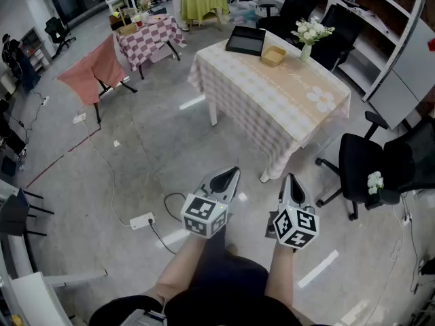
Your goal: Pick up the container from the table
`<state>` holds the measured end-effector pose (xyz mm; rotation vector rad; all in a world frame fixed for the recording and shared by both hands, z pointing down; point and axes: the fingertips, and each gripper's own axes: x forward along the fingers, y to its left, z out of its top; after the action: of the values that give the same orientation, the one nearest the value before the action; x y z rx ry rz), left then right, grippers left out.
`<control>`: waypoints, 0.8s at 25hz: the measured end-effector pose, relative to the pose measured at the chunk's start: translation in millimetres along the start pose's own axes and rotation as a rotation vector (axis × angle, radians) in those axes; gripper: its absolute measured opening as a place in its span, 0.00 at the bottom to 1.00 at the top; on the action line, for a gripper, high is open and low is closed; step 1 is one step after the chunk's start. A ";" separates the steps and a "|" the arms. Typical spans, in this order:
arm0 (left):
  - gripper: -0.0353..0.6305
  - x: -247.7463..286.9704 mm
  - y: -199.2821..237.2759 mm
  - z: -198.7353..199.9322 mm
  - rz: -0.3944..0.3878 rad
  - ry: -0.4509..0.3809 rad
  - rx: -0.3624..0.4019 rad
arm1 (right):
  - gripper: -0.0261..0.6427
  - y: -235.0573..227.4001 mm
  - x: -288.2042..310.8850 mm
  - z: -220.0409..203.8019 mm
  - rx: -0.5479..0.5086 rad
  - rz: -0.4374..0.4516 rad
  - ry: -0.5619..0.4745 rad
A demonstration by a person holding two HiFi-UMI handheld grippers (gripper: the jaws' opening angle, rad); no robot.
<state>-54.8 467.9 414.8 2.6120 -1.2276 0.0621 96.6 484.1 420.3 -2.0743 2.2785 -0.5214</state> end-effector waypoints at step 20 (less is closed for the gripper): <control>0.07 26.6 33.9 11.5 0.019 -0.014 -0.030 | 0.05 1.4 42.8 15.1 0.009 -0.045 -0.019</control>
<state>-64.3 424.3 414.6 2.5794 -1.2489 0.0292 93.7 439.2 414.6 -2.1221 2.2195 -0.5109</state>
